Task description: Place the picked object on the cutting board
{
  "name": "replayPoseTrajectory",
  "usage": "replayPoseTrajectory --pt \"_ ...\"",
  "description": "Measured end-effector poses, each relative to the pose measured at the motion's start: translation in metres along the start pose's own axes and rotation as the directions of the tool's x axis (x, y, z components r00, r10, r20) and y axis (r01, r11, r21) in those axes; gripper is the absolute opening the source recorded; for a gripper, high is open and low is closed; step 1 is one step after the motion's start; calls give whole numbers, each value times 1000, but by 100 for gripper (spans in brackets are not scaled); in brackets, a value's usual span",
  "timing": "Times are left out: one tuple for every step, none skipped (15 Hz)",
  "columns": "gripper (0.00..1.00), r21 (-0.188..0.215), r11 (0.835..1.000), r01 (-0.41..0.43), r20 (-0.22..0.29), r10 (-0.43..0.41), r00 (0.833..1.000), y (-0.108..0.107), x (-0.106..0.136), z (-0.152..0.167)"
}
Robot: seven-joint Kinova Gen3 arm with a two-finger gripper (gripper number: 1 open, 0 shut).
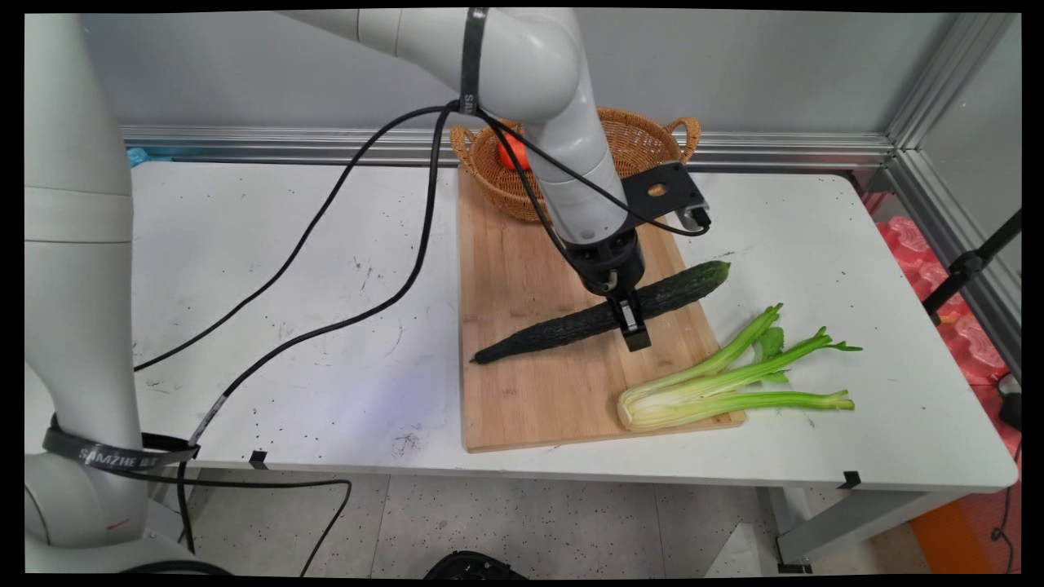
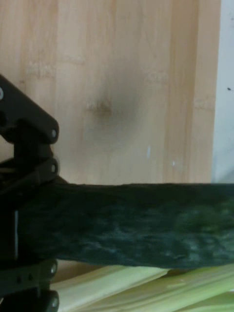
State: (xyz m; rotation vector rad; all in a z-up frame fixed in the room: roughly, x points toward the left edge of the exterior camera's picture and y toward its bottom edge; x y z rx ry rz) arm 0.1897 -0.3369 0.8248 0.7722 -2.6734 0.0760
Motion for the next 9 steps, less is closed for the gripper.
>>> replayPoseTrajectory --pt "100 -1 1000 4 -4 -4 1000 -1 -1 2" --pt "100 -2 1000 8 -7 -8 1000 -1 -2 3" --pt "100 -3 1000 10 -9 -10 1000 -1 -3 4" --pt "100 -5 1000 15 -12 -15 1000 -2 -4 6" --pt "100 -7 1000 21 -17 -21 1000 -2 -5 7" --pt "100 -10 1000 27 -20 -28 999 -2 -6 8" --pt "100 -12 999 33 -22 -34 999 -3 -8 9" --pt "100 -15 999 38 -25 -39 999 -3 -8 10" --pt "100 -17 999 43 -27 -44 999 -3 -9 10"
